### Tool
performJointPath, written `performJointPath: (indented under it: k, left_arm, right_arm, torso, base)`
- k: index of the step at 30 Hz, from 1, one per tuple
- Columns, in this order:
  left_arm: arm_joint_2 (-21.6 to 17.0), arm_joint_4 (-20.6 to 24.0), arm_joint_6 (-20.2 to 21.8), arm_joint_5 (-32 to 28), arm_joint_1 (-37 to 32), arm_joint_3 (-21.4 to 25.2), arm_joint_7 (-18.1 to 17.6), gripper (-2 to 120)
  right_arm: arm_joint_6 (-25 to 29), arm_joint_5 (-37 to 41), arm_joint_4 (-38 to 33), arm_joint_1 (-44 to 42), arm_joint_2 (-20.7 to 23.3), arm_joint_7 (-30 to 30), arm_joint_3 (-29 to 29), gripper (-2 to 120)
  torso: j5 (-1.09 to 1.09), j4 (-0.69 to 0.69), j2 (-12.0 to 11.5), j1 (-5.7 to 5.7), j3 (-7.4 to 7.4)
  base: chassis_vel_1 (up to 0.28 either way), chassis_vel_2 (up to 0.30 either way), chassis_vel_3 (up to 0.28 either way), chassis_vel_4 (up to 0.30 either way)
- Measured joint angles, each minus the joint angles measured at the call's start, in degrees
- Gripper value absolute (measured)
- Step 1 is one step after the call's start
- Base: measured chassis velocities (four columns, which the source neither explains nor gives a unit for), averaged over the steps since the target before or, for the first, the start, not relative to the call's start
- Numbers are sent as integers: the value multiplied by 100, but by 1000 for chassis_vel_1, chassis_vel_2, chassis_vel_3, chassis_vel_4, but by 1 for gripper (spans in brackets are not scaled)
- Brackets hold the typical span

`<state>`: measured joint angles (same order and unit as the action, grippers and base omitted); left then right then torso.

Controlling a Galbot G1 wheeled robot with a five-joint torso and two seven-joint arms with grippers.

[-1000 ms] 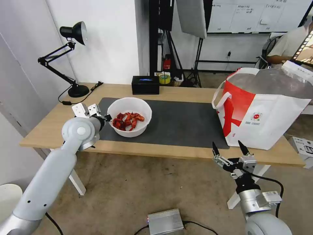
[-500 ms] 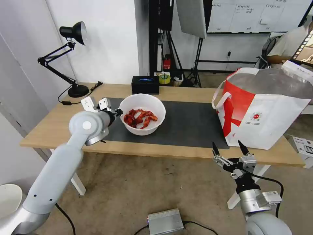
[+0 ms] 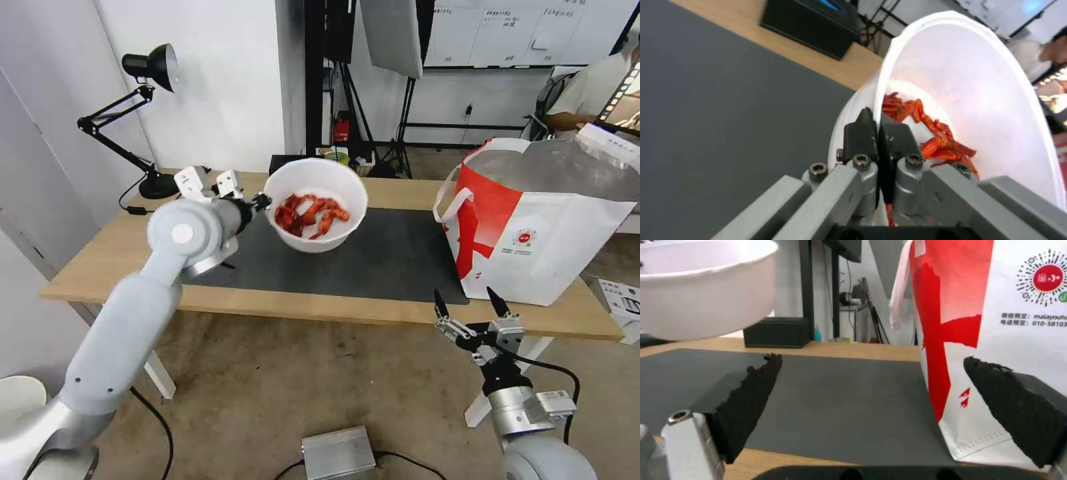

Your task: Pick up the trash from the table and place it into the takeout bag.

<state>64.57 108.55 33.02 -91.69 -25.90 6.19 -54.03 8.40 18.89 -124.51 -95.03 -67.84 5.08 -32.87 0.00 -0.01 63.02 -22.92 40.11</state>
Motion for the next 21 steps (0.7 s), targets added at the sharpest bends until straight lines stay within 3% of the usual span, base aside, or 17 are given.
performJointPath:
  k: [12, 21]
  left_arm:
    - [721, -170, -41, 129, 499, -556, -198, 0]
    - [1020, -258, -52, 162, 722, -668, -255, 0]
  right_arm:
    - [0, 0, 0, 0, 0, 0, 0, 100]
    - [0, 0, 0, 0, 0, 0, 0, 100]
  torso:
    - [1, 0, 0, 0, 0]
    - [0, 0, 0, 0, 0]
  base:
    - [0, 0, 0, 0]
    - [0, 0, 0, 0]
